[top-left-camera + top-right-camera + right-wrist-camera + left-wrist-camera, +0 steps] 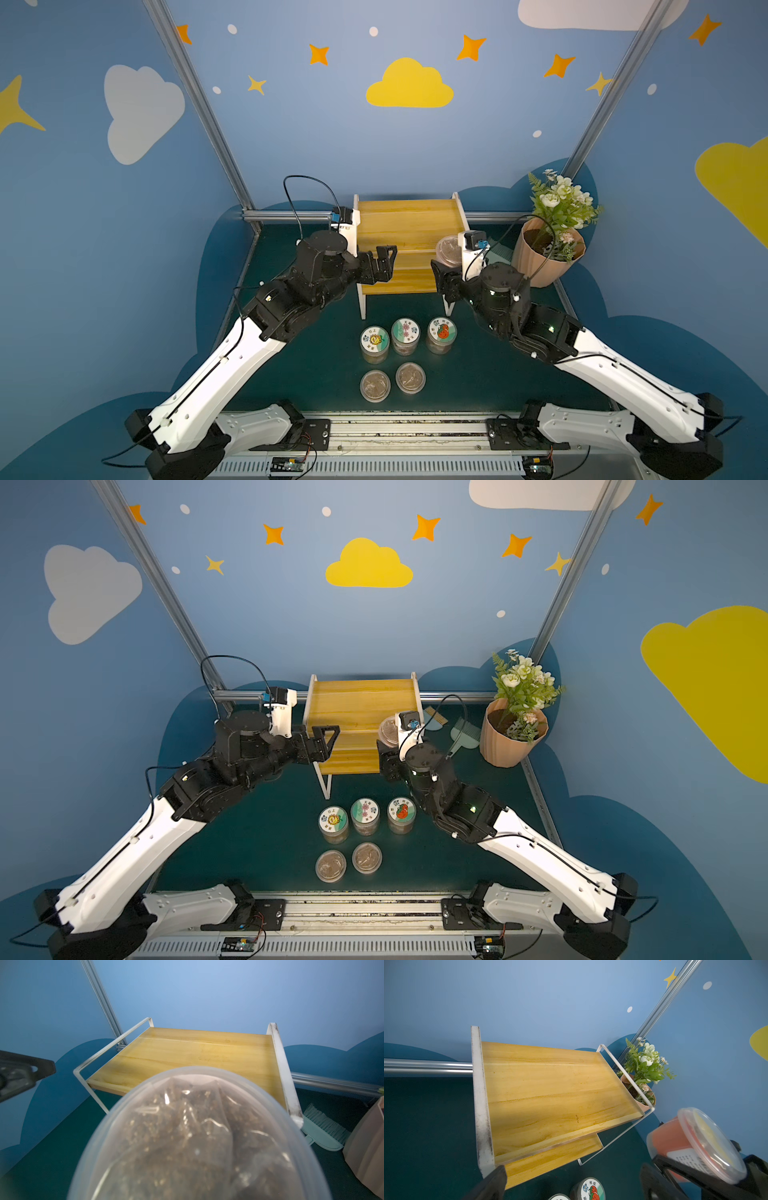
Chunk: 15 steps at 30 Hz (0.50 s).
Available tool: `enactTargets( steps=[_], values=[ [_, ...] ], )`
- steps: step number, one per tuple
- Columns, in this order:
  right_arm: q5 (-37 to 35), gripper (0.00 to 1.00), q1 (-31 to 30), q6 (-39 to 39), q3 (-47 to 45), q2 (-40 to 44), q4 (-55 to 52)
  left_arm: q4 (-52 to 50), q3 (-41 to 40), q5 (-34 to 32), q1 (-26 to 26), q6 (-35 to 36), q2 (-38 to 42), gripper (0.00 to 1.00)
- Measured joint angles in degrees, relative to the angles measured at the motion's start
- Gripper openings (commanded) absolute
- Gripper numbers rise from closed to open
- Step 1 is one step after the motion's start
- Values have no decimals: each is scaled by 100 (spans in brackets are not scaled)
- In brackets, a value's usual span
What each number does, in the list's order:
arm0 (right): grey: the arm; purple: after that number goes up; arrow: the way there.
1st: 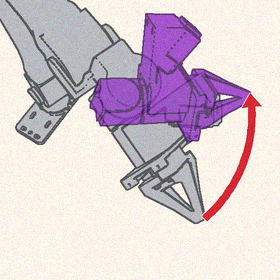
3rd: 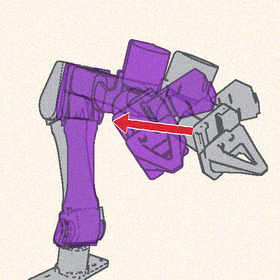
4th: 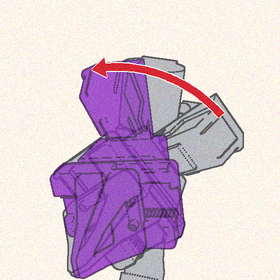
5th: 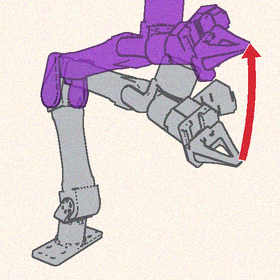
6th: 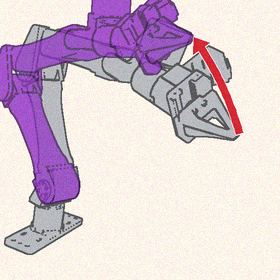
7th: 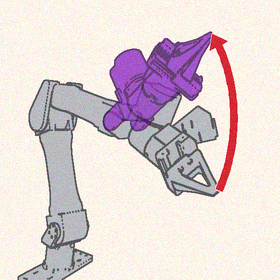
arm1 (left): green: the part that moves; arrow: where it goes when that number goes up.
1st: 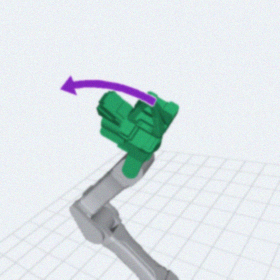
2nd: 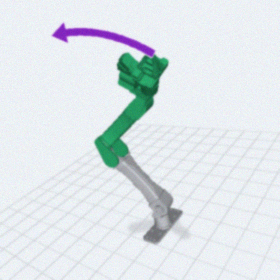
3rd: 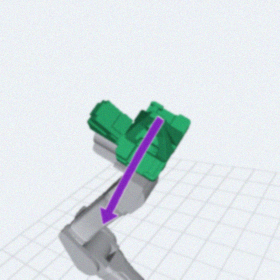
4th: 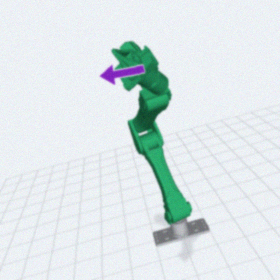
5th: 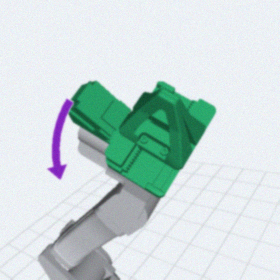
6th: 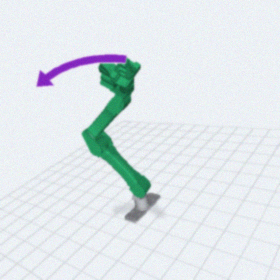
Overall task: Place the seed container on the shelf
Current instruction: Place the seed jar on the shelf.
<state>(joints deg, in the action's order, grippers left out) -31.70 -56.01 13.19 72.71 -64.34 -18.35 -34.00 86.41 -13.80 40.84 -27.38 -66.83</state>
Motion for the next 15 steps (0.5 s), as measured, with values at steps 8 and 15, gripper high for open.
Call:
enactTargets(
  steps=[8,15],
  values=[
    [555,57,710,2,511,-557,-44,-109,15,31,-173,17,20,100],
    [767,57,1054,11,817,-925,-33,-192,15,74,-308,2,20,100]
  ],
)
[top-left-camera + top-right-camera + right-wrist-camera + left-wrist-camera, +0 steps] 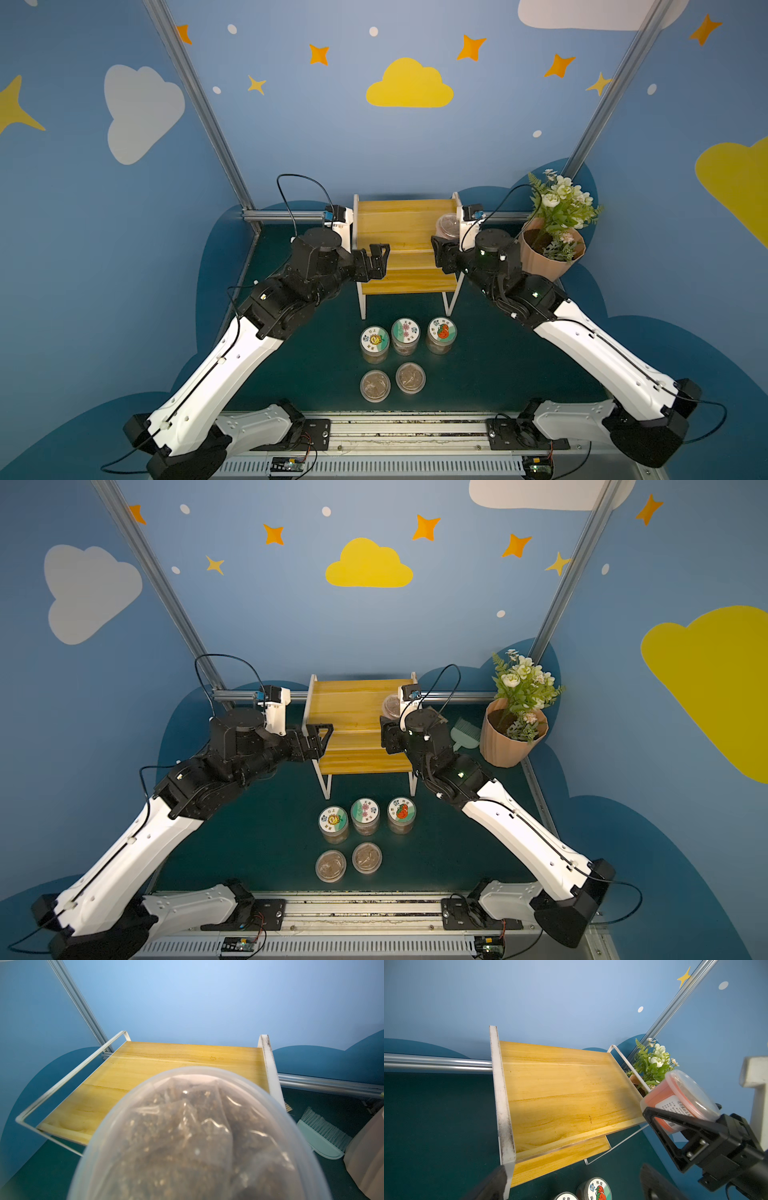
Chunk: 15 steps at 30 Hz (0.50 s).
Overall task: Place the seed container on the shelf
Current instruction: Place the seed jar on the shelf.
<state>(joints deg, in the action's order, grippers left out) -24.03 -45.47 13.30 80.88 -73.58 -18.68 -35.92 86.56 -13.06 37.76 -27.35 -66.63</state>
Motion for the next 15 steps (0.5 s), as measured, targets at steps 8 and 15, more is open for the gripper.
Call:
enactTargets(
  steps=[8,15],
  values=[
    [101,60,258,81,232,-461,4,-116,-20,83,-184,-28,162,100],
    [166,75,284,157,238,-616,4,-157,-289,127,-306,-90,461,100]
  ],
)
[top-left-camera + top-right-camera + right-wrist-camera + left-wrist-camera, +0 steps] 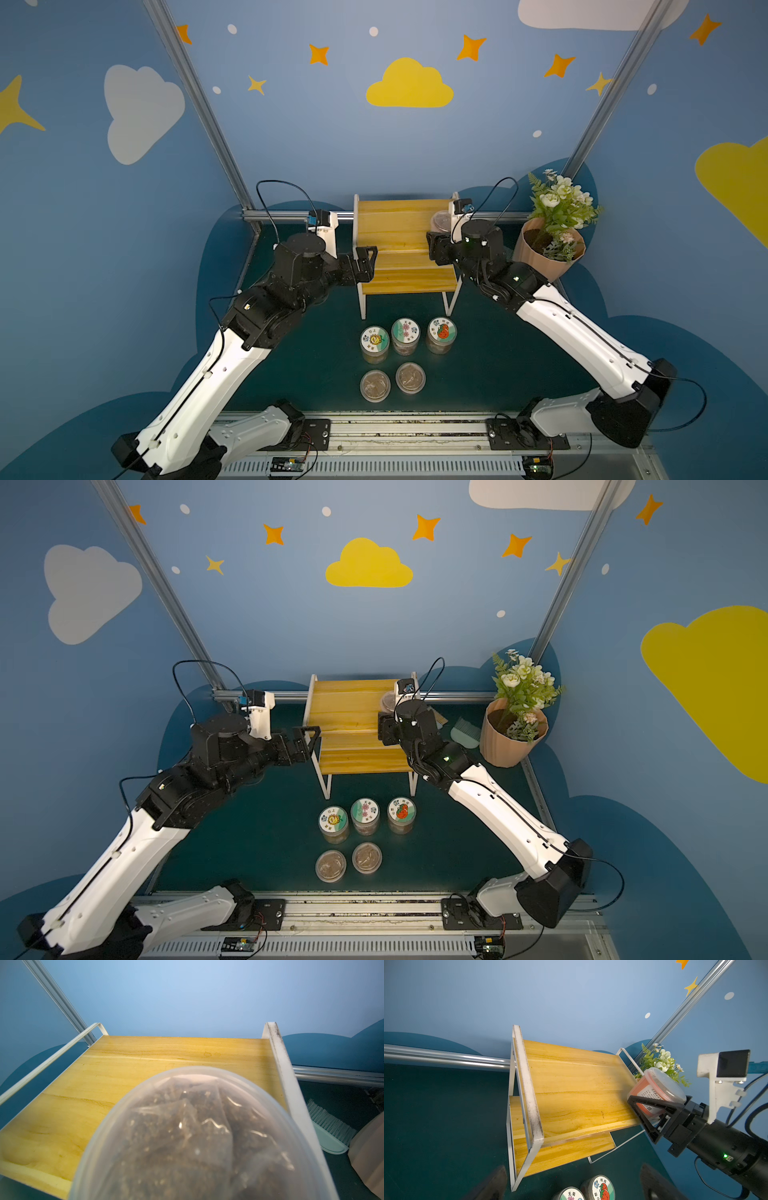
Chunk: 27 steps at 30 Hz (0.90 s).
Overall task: Place the seed container on the shelf
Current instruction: Place the seed jar on the shelf.
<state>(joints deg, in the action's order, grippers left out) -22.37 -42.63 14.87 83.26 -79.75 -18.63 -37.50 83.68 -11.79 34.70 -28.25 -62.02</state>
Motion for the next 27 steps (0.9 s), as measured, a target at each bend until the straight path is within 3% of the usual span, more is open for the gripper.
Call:
enactTargets(
  steps=[4,10,27],
  values=[
    [79,87,0,98,-2,-7,7,-26,-131,61,-59,-42,68,100],
    [66,95,0,234,-2,-4,24,-63,-243,142,-125,-50,138,100],
    [-26,96,0,195,11,181,291,-321,-623,435,-457,-267,551,100]
  ],
)
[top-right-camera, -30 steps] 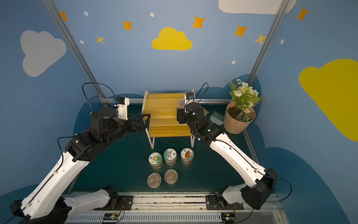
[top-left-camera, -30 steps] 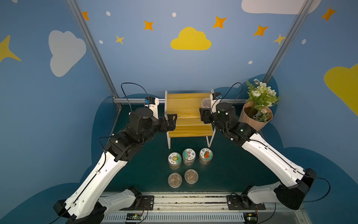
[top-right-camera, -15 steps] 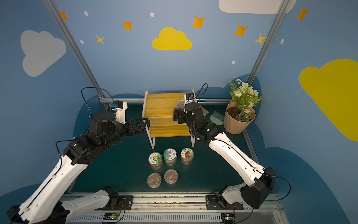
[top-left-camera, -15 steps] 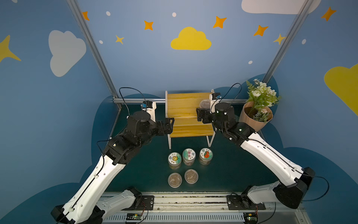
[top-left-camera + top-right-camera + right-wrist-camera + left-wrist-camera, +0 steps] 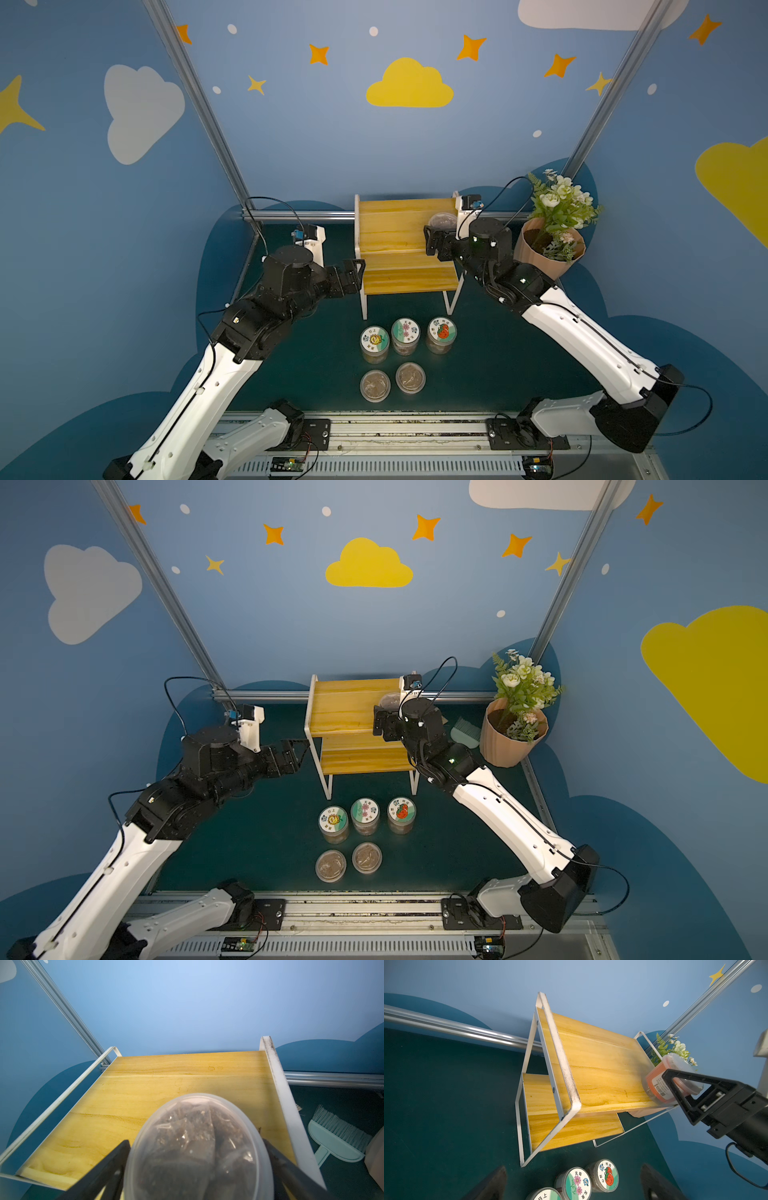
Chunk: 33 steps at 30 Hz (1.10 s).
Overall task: Place the seed container on the shelf
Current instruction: Place the seed jar on the shelf.
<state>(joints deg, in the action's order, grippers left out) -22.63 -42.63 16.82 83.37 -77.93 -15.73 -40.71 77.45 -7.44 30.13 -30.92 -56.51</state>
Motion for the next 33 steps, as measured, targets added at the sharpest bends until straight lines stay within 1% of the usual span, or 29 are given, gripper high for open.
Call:
enactTargets(
  steps=[10,19,21,22,26,27,31,33],
  values=[
    [-229,96,7,-332,92,173,72,-129,-79,-7,-24,-37,216,100],
    [-245,96,2,-424,293,584,-15,-328,-151,-7,-50,-50,310,100],
    [-238,92,-17,-404,291,748,-186,-391,-188,-24,-50,-68,372,100],
    [-234,89,-33,-387,286,822,-260,-446,-197,-37,-50,-85,400,100],
    [-186,69,-107,-236,105,1250,-562,-612,-273,-118,-50,-151,542,100],
    [-175,66,-136,-203,26,1355,-640,-640,-299,-118,-50,-166,573,100],
    [-39,63,-190,-2,-439,1624,-748,-688,-450,-83,-50,-229,654,100],
    [31,60,-199,63,-664,1624,-763,-702,-557,-39,-50,-262,669,100]
  ],
)
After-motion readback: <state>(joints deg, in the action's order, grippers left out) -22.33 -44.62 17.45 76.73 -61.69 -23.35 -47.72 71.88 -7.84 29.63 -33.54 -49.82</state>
